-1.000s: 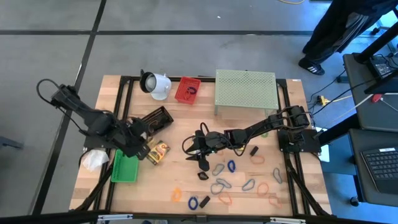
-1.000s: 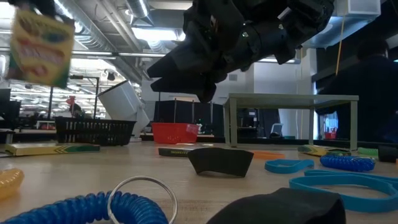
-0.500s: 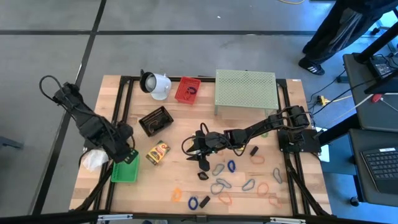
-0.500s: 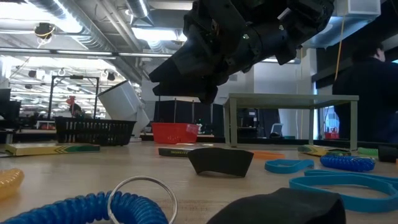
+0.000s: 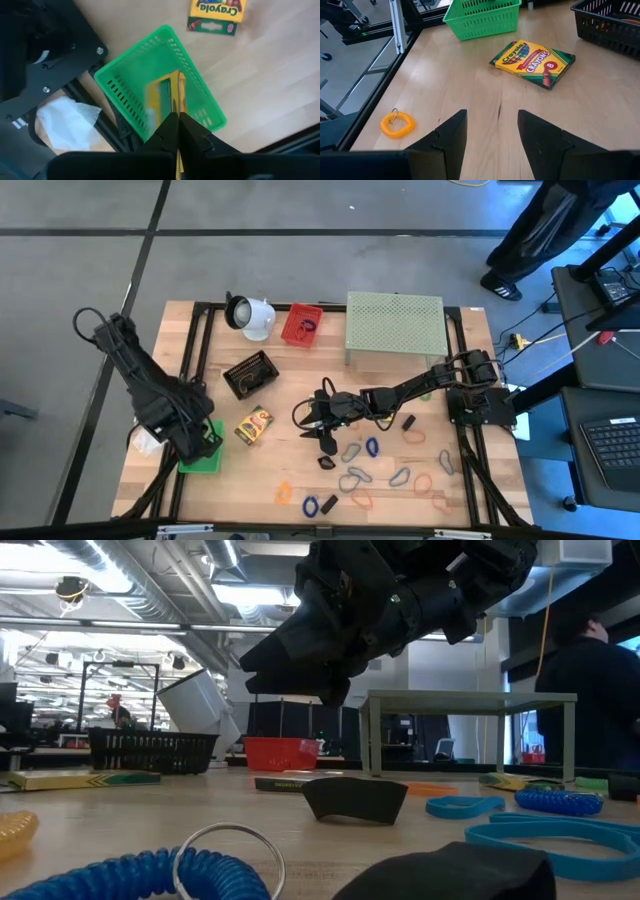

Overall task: Pick & Place Office Desk Supplies
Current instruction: Put the crayons box into the green bin

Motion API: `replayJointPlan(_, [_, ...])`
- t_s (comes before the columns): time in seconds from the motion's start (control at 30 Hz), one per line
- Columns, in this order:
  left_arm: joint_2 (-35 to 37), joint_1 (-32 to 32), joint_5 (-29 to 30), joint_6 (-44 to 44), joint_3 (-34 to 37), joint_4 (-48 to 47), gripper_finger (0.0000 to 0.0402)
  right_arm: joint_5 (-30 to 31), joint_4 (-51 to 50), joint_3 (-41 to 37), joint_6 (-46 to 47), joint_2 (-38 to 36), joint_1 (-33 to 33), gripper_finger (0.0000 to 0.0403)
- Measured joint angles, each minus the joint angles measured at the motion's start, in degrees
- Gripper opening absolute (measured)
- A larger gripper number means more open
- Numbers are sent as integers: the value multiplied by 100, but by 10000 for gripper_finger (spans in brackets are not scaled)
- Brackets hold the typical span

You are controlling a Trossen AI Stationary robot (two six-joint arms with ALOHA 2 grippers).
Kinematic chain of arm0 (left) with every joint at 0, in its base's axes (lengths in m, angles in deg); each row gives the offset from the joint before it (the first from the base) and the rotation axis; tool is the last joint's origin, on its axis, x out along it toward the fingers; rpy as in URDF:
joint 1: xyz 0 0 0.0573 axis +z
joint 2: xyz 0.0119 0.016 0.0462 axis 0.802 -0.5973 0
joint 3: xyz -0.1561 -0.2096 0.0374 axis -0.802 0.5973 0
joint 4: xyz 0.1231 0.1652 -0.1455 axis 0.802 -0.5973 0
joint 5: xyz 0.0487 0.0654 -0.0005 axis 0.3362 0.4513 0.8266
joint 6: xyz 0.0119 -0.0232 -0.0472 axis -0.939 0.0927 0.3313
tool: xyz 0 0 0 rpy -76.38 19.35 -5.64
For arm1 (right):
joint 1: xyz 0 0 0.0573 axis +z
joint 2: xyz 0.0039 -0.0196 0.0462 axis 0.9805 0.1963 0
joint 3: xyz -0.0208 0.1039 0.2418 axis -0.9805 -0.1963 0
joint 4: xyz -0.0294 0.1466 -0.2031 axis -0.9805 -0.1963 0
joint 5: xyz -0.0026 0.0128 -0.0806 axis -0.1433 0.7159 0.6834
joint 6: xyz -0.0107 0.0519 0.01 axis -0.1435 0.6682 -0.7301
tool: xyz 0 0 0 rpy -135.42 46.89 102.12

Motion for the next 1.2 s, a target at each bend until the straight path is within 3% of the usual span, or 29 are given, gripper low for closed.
replayJointPlan(0.27, [-262,-138,14,-100,379,669,1,1,0,0,0,0,0,178])
replayJointPlan(0.53, [-419,-158,44,-148,380,637,6,0,0,0,0,0,0,178])
replayJointPlan(1.07, [-419,-94,207,-146,381,229,105,0,-2,0,-2,0,0,178])
replayJointPlan(1.2, [-419,117,729,-268,381,-53,113,77,-158,0,-2,0,-19,178])
